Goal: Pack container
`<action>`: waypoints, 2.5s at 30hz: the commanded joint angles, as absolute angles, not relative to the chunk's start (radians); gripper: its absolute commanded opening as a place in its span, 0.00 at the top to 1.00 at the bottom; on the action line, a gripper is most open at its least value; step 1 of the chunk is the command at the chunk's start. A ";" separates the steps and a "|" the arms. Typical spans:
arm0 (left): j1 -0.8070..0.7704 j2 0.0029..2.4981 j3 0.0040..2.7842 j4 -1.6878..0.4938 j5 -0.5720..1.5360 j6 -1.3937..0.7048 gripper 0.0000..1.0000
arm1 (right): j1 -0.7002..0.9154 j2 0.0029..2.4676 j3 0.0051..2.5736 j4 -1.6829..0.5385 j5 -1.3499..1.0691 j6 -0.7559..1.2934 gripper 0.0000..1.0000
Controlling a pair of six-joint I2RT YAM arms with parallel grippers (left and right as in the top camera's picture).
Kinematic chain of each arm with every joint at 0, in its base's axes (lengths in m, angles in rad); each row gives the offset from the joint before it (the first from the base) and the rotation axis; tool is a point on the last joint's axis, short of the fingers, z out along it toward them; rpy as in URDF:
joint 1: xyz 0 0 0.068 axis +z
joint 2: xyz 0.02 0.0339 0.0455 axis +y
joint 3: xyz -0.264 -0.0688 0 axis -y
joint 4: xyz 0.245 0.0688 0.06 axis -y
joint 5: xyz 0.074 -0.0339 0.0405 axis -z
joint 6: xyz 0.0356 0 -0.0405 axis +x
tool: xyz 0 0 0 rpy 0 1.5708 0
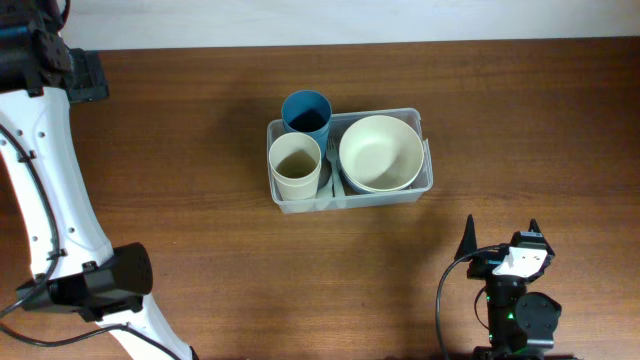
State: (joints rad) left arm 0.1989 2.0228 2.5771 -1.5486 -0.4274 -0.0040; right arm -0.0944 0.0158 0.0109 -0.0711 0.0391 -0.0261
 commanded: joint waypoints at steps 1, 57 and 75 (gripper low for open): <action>0.206 2.028 2.593 -1.549 -0.438 -0.007 0.00 | -0.085 0.013 0.006 -0.080 0.034 -0.026 0.01; 0.180 0.997 1.772 -0.944 -0.002 -0.123 0.00 | -0.085 0.013 0.006 -0.079 0.034 -0.026 0.01; 0.037 0.533 0.356 0.286 0.019 -0.112 0.00 | -0.085 0.013 0.006 -0.079 0.034 -0.026 0.01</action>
State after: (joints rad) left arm 0.0555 0.5732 0.4416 0.2497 0.0048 -0.1173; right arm -0.0944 0.0158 0.0109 -0.0719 0.0349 -0.0269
